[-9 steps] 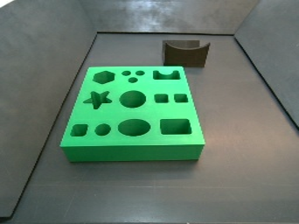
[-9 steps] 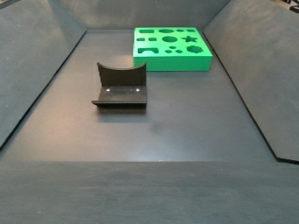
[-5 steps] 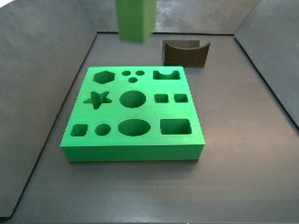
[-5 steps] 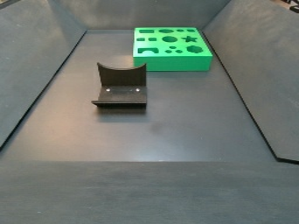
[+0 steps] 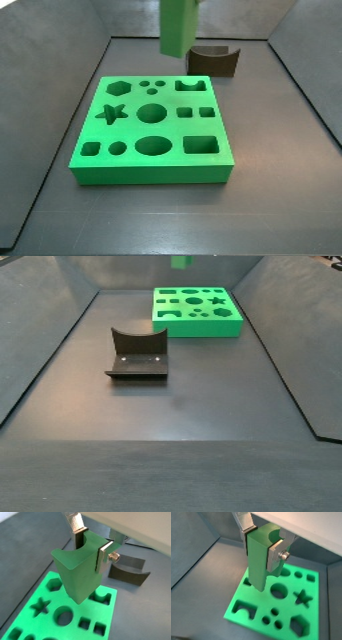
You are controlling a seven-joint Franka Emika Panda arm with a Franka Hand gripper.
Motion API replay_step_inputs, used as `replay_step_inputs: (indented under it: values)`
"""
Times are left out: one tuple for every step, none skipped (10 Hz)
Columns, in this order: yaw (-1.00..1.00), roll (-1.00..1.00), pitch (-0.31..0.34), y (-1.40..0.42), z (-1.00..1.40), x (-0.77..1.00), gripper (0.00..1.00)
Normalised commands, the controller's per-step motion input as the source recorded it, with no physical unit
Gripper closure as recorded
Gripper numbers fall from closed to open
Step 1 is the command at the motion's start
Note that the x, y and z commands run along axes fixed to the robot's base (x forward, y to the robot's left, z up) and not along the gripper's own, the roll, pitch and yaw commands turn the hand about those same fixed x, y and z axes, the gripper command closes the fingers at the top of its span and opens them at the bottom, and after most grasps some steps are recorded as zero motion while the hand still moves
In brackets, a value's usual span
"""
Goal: Insert the arch object.
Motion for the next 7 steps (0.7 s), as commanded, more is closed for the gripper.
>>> replay_step_inputs:
  values:
    - [-0.60, 0.00, 0.131, 0.38, -0.23, 0.36, 1.00]
    - [-0.95, -0.01, 0.010, 0.04, -0.15, 0.05, 1.00]
    - [-0.99, -0.01, 0.010, 0.00, -0.20, 0.00, 1.00]
    - [-1.00, -0.03, 0.003, 0.00, -0.20, 0.00, 1.00]
    - [-0.93, -0.12, 0.000, 0.00, -0.24, 0.14, 1.00]
    - [-0.77, 0.00, 0.026, 0.22, -0.37, 0.10, 1.00]
    - [-0.77, 0.01, 0.151, 0.27, -0.59, 0.07, 1.00]
